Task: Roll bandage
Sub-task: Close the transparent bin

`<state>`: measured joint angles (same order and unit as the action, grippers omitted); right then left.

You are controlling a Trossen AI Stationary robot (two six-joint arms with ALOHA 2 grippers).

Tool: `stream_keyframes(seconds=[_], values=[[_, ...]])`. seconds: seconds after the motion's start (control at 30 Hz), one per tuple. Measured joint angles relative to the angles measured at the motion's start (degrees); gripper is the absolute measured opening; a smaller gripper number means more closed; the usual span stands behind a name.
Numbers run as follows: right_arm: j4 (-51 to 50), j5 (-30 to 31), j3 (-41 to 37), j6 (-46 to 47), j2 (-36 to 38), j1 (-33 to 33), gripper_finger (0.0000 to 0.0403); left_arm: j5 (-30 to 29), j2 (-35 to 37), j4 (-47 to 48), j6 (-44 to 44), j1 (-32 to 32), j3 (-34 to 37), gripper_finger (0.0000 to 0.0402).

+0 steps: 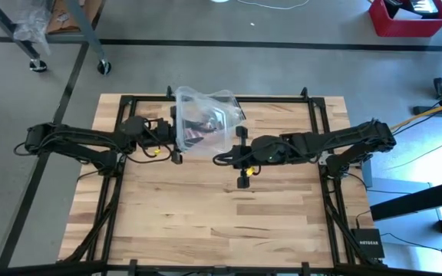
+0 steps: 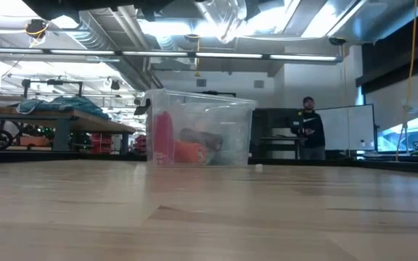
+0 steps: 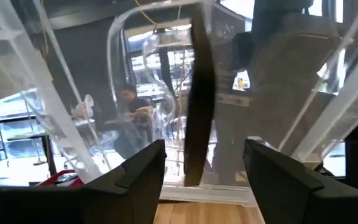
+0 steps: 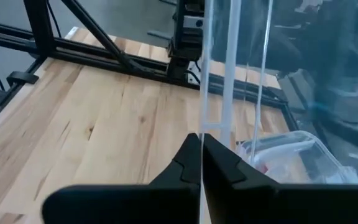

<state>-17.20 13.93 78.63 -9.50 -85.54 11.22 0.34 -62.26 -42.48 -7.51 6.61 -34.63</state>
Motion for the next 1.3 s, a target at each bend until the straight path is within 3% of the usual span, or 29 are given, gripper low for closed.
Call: stream_keyframes(seconds=[0.27,0.5,0.7,0.8,1.03,1.13,1.3], values=[[1.3,-0.4,0.0,0.1,-0.9,0.0,0.0004,-0.1,0.0,-0.7,-0.2,0.0,0.0,0.0186],[3.7,-1.4,0.0,0.0,-2.2,0.0,0.0005,0.2,0.0,-2.1,-0.9,-0.1,0.0,0.0121],[3.8,-1.0,0.0,0.1,-2.2,0.0,0.0005,0.3,0.0,-2.2,-4.8,-1.1,0.0,0.003],[4.2,-0.6,0.0,0.2,-2.3,0.0,0.0011,0.4,0.0,-2.6,-5.3,-1.1,-0.1,0.0019],[1.9,3.5,0.0,0.2,-0.9,0.1,0.0091,-2.8,0.3,-0.3,-7.0,-1.1,-0.1,0.002],[-4.9,4.0,2.1,0.9,1.6,0.0,0.0126,-4.3,1.7,1.9,-7.5,-1.1,-0.2,0.002],[-18.2,9.4,4.1,3.0,5.9,-0.2,0.0156,-8.3,5.0,22.0,-7.6,-1.1,-7.0,0.002]])
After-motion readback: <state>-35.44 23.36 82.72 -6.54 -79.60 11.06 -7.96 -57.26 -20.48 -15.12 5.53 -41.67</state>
